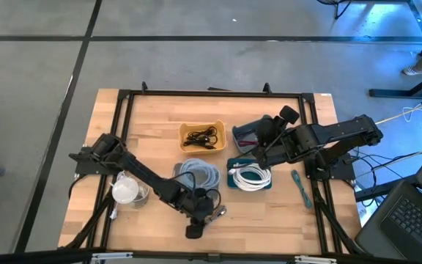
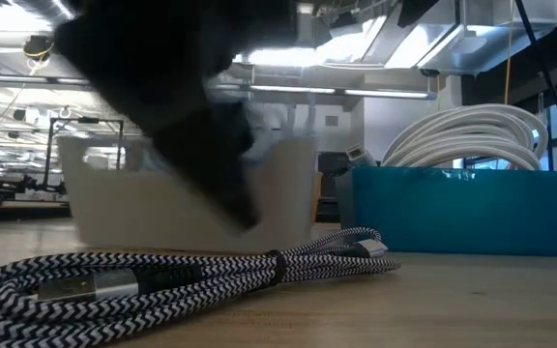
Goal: Pick & Place USB Port
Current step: Put the patterned white USB cable into the green bin
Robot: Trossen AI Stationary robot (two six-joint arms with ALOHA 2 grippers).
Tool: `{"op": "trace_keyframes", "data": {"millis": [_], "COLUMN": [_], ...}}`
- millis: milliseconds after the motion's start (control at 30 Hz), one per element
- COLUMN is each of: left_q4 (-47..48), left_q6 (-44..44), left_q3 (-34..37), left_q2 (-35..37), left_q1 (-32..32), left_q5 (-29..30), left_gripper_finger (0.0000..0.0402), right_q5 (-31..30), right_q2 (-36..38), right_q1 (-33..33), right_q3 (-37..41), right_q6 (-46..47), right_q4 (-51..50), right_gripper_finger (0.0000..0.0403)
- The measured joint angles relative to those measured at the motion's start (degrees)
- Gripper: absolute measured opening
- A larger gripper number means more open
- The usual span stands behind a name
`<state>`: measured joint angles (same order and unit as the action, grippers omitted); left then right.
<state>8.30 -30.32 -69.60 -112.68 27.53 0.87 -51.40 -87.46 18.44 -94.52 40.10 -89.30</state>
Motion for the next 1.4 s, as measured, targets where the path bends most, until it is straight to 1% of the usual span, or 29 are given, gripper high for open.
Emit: {"op": "trace_keyframes", "data": {"millis": [67, 167, 233, 300, 433, 633, 867, 1033, 1133, 1200, 1233, 1300, 1333, 1400], "left_q4": [-0.5, -0.5, 0.5, 0.7, 1.3, 0.8, -1.2, -1.5, 0.1, 6.3, 10.2, 14.7, 16.8, 18.3], "left_q6": [4.4, 8.5, 8.7, 8.6, 6.0, 3.0, 1.9, 2.1, 4.9, 8.2, 10.2, 13.8, 15.1, 16.4], "left_q3": [-1.0, -1.6, -1.5, -1.5, -1.5, -1.5, -1.9, -1.9, -2.3, -3.8, -4.9, -8.3, -9.8, -11.4], "left_q2": [0.5, 1.0, 0.9, 0.9, 0.6, -0.2, -3.6, -4.3, -3.5, -2.8, -2.8, -2.6, -2.2, -1.9], "left_q1": [0.0, -0.2, -0.4, -0.4, 0.7, 2.1, 2.1, 2.1, 2.1, 2.6, 3.0, 3.2, 3.5, 3.7], "left_q5": [3.6, 6.6, 6.3, 3.9, 2.1, 4.7, 5.2, 4.5, 3.8, 6.9, 10.2, 15.5, 17.2, 17.7], "left_gripper_finger": [0.0160, 0.0150, 0.0145, 0.0141, 0.0139, 0.0139, 0.0139, 0.0139, 0.0138, 0.0134, 0.0130, 0.0120, 0.0116, 0.0109], "right_q5": [0.0, 0.1, 1.0, 2.0, 2.1, 1.2, 1.5, 1.9, 1.9, 1.9, 1.9, 2.0, 2.0, 2.3], "right_q2": [0.0, 0.0, 0.0, 0.0, 0.0, 0.0, 0.0, 0.0, 0.0, 0.0, 0.0, 0.0, 0.0, 0.0], "right_q1": [0.0, 0.0, 0.0, 0.0, 0.0, 0.0, 0.0, 0.0, 0.0, 0.0, 0.0, 0.0, 0.0, 0.0], "right_q3": [0.0, 0.0, 0.0, 0.0, 0.0, 0.0, 0.0, 0.0, 0.0, 0.0, 0.0, 0.0, 0.0, 0.0], "right_q6": [0.0, 0.0, 0.0, -0.1, -0.1, -0.1, -0.1, -0.1, -0.1, -0.1, -0.1, -0.1, -0.1, -0.1], "right_q4": [0.6, 1.0, 0.8, 0.8, 0.8, 1.0, 1.2, 1.2, 1.2, 1.2, 1.2, 1.2, 1.2, 1.2], "right_gripper_finger": [0.0173, 0.0173, 0.0173, 0.0173, 0.0173, 0.0173, 0.0173, 0.0173, 0.0173, 0.0173, 0.0173, 0.0173, 0.0173, 0.0173]}}
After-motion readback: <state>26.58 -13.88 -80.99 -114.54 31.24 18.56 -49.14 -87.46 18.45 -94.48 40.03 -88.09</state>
